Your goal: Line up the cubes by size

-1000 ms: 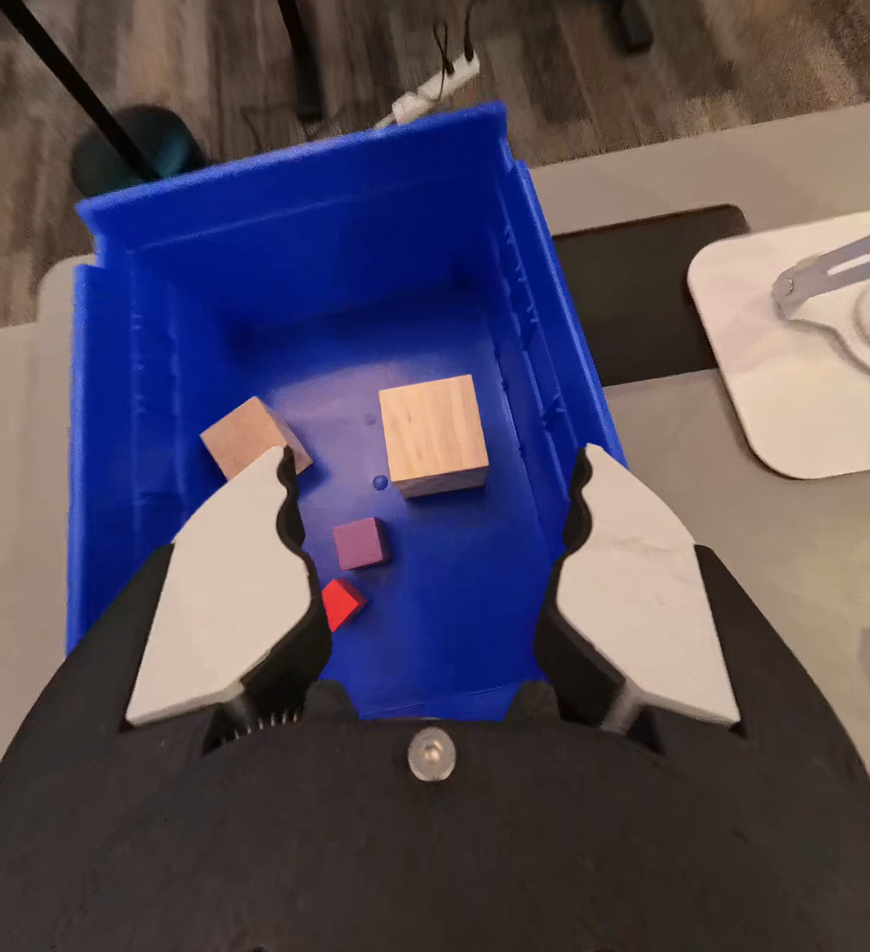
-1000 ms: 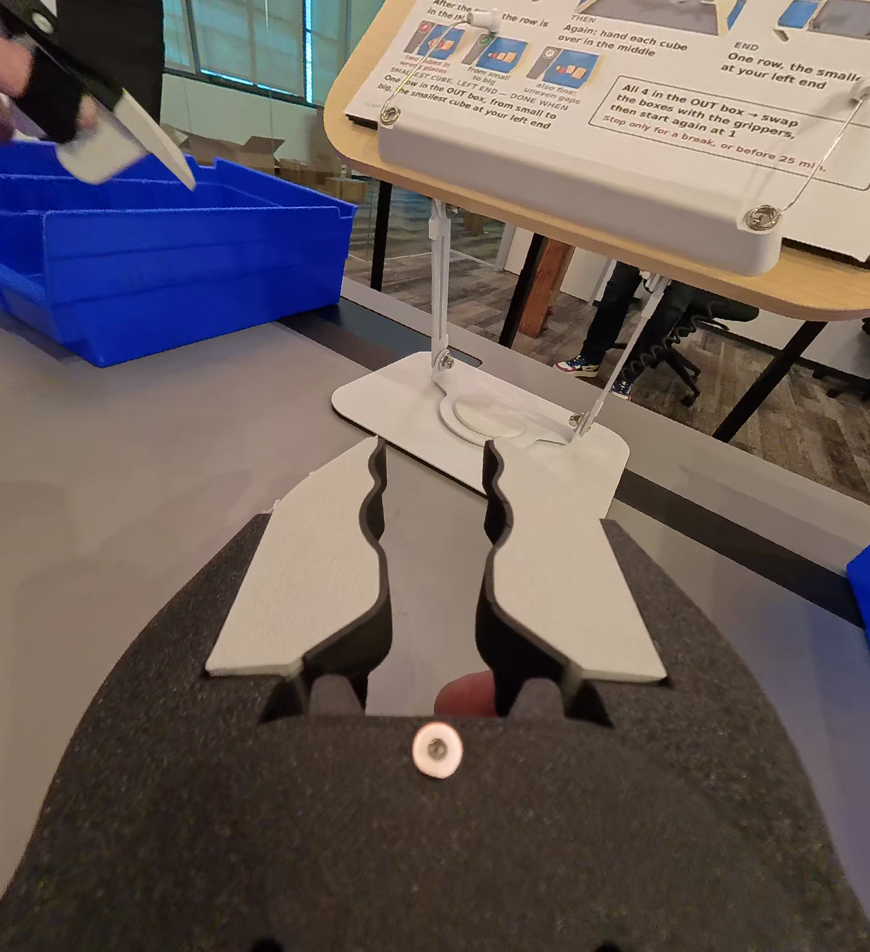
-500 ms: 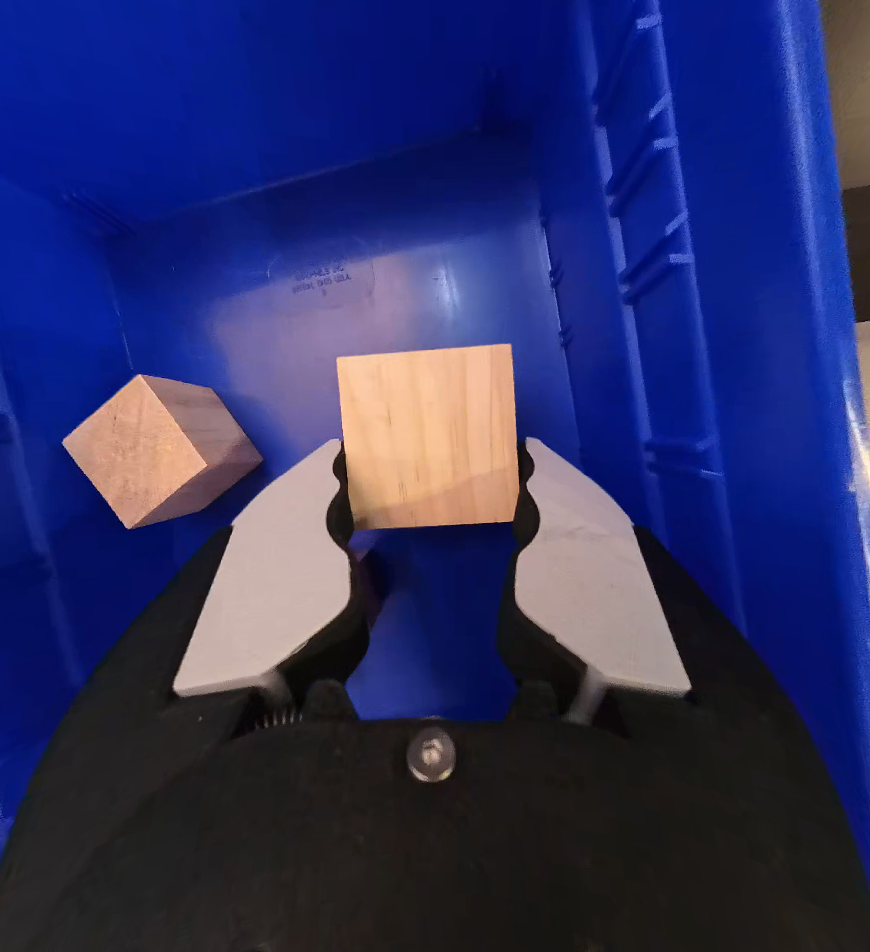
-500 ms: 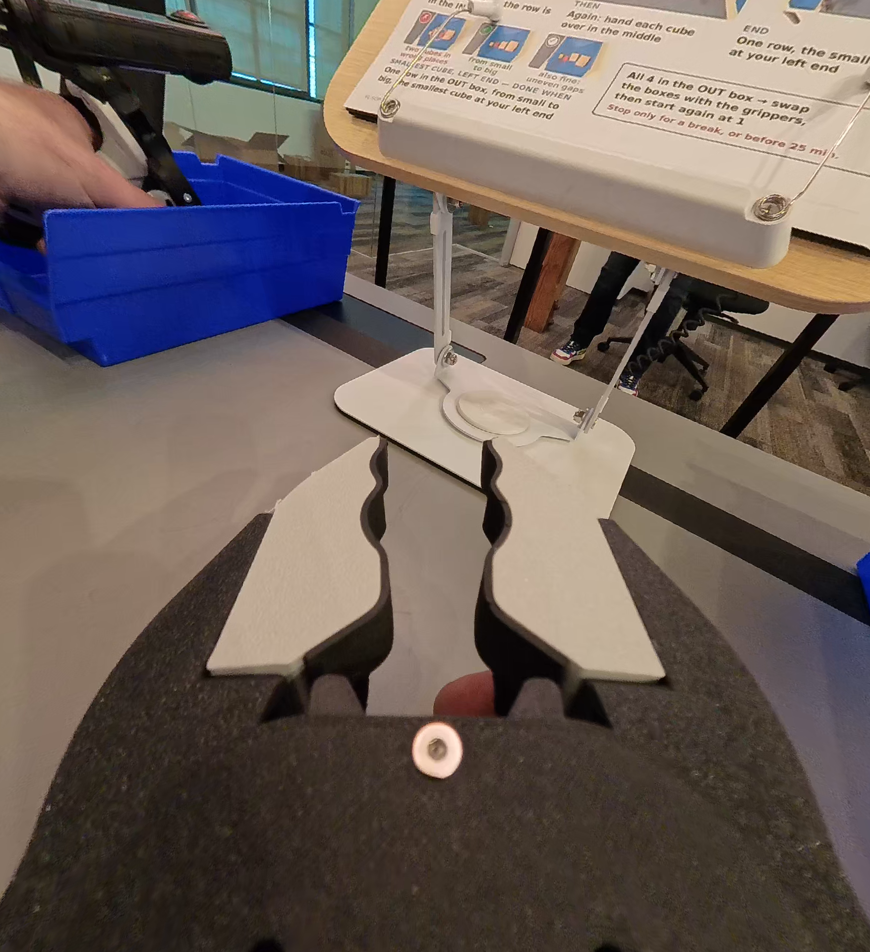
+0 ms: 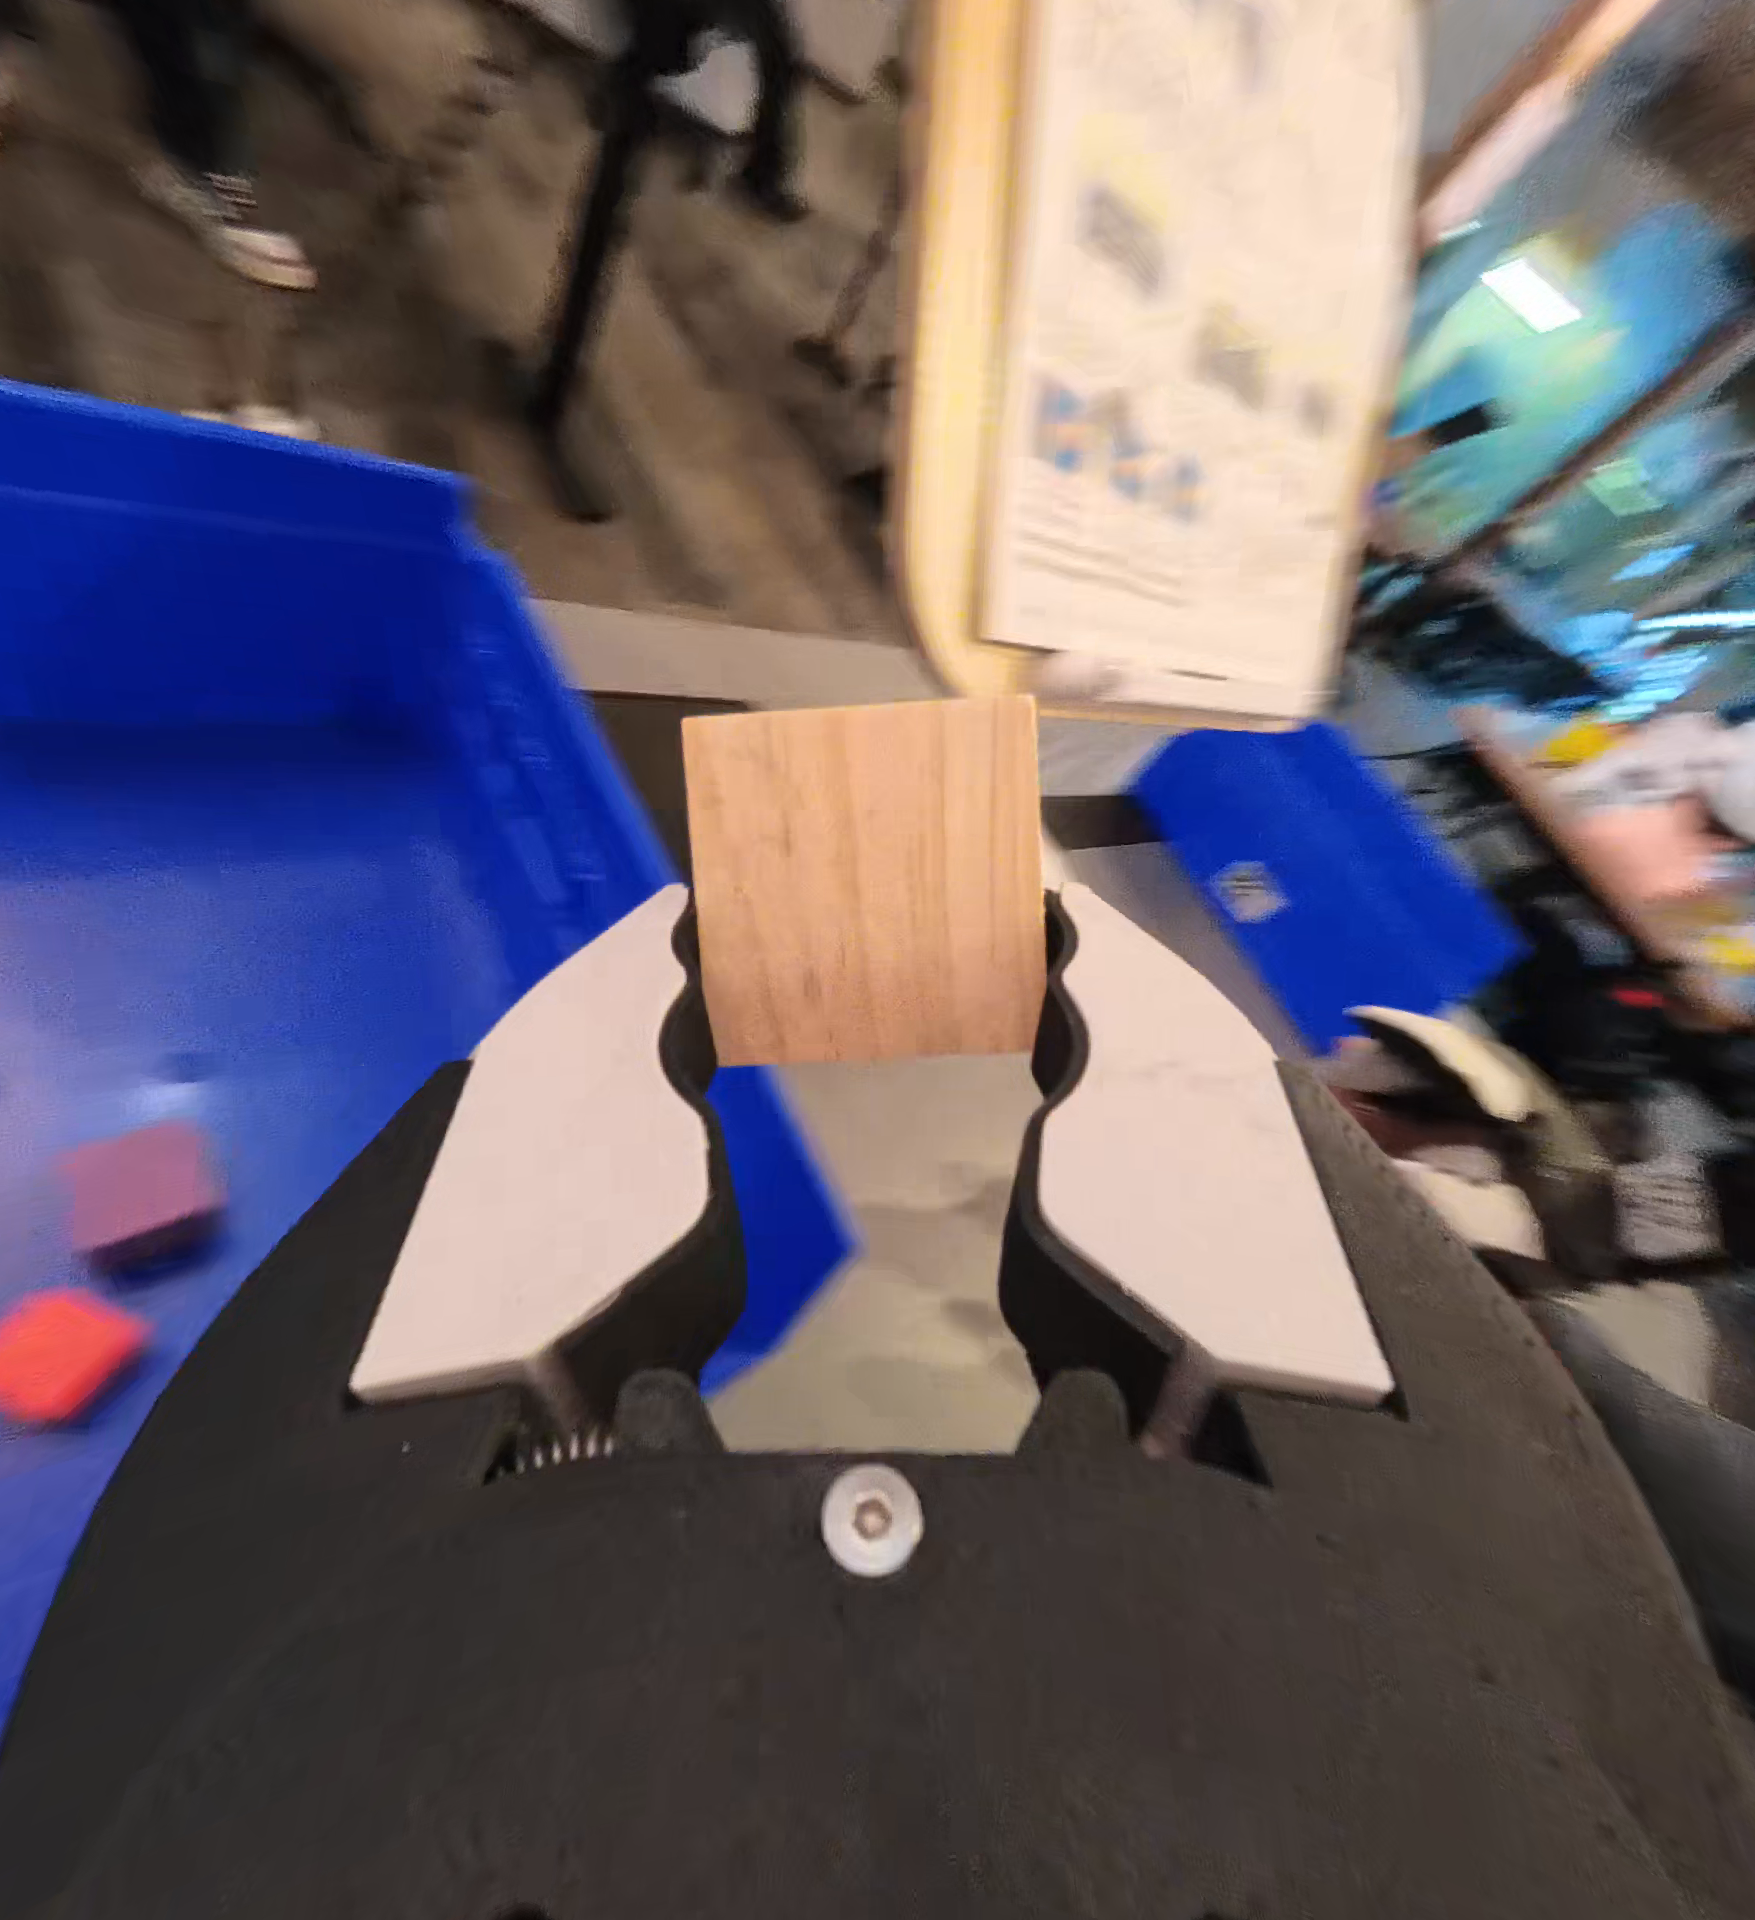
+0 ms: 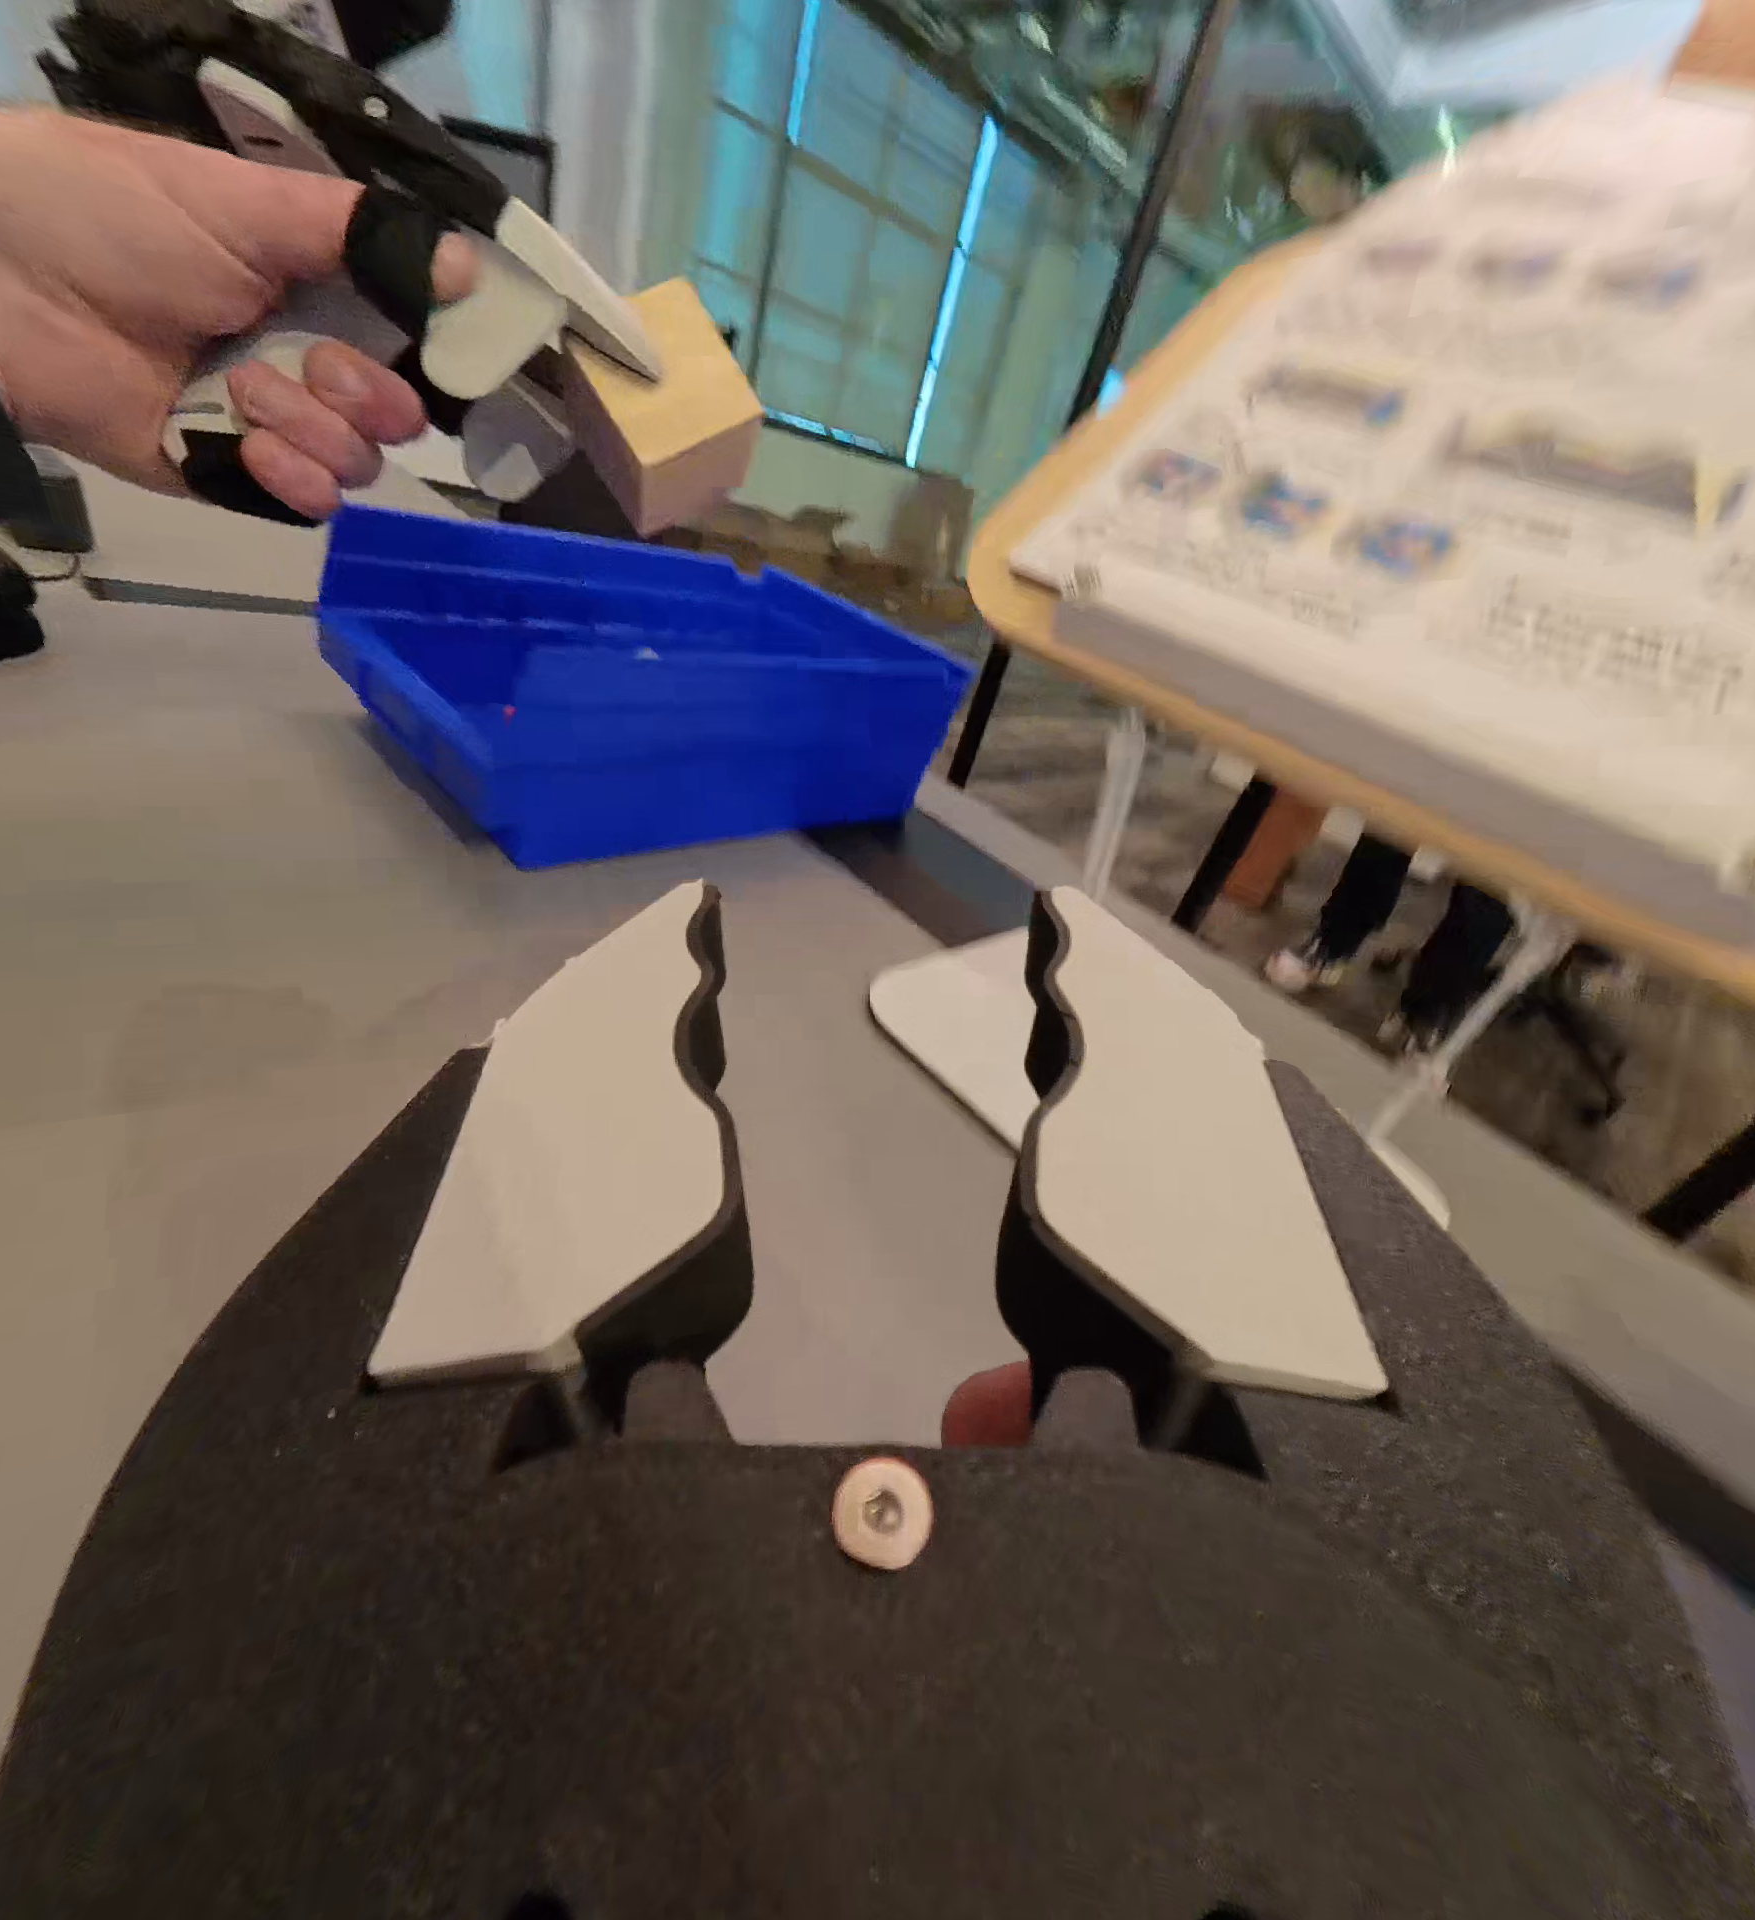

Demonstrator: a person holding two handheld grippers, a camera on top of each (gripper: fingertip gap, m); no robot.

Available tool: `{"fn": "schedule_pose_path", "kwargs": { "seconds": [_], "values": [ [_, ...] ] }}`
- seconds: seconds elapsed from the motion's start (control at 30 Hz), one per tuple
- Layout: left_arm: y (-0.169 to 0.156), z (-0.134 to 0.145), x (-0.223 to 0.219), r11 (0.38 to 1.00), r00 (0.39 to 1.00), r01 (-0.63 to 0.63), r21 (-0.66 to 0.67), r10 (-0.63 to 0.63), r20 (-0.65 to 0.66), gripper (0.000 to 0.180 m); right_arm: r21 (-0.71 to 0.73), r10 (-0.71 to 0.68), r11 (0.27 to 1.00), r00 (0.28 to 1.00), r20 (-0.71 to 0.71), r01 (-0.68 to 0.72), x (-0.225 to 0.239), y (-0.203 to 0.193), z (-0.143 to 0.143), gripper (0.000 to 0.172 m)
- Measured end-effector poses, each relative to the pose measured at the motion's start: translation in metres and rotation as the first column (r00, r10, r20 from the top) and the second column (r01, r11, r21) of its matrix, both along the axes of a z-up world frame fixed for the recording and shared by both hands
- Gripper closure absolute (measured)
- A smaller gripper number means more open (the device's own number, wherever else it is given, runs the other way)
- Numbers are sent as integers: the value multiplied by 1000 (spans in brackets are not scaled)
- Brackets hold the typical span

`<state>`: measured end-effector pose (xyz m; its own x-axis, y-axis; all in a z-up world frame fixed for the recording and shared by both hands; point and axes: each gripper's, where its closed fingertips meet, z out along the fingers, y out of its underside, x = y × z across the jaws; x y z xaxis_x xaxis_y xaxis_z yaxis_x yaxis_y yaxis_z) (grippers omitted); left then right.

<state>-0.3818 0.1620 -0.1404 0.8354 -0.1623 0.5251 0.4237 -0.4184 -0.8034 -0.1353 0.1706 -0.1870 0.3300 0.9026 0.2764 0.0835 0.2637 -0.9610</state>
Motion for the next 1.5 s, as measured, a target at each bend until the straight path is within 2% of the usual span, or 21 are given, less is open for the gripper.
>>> {"fn": "schedule_pose_path", "kwargs": {
  "seconds": [0.07,0.13,0.2,0.3,0.4,0.47,0.57,0.77,0.87,0.93,1.03,1.17,1.23,1.33,1.43,1.5],
  "values": [
    [-14,19,42,988,984,121,95,-133,122,121,107,61,993,998,-26,-58,-13,-19,24,109],
    [-22,30,82,960,939,218,178,-256,229,121,171,137,977,989,-63,-124,-27,-36,51,100],
    [-28,36,119,916,875,316,246,-382,297,121,237,184,957,981,-56,-166,-37,-44,70,96],
    [-31,42,162,858,771,405,315,-506,387,121,344,203,921,979,-24,-183,-44,-45,85,97],
    [-31,38,196,813,701,482,328,-582,413,121,395,219,895,976,21,-209,-44,-44,91,94],
    [-30,37,212,793,675,513,330,-610,415,121,411,227,882,972,51,-228,-42,-43,92,94],
    [-31,38,231,751,626,565,341,-659,416,121,446,219,865,973,79,-230,-37,-40,93,108],
    [-29,43,248,714,542,589,379,-696,470,121,431,165,882,982,96,-190,-21,-36,96,111],
    [-27,46,256,704,547,596,387,-708,446,119,415,150,893,985,86,-173,-12,-34,98,111],
    [-19,52,253,727,566,559,399,-686,457,99,391,139,907,987,78,-158,-3,-31,102,111],
    [-9,64,236,747,601,503,433,-663,446,106,346,129,926,988,90,-152,20,-21,108,111],
    [2,69,225,782,752,494,380,-604,265,117,295,34,950,970,240,-106,82,32,107,111],
    [5,77,220,782,769,487,390,-596,233,133,279,-34,958,941,338,-65,121,72,106,111],
    [14,78,208,821,840,433,371,-517,165,160,229,-92,973,860,502,-30,175,123,100,110],
    [16,83,205,826,868,403,394,-481,121,168,209,-136,978,738,661,-7,213,170,76,110],
    [15,85,205,826,887,390,407,-455,74,178,170,-125,985,687,716,2,229,193,60,110]
  ]
}}
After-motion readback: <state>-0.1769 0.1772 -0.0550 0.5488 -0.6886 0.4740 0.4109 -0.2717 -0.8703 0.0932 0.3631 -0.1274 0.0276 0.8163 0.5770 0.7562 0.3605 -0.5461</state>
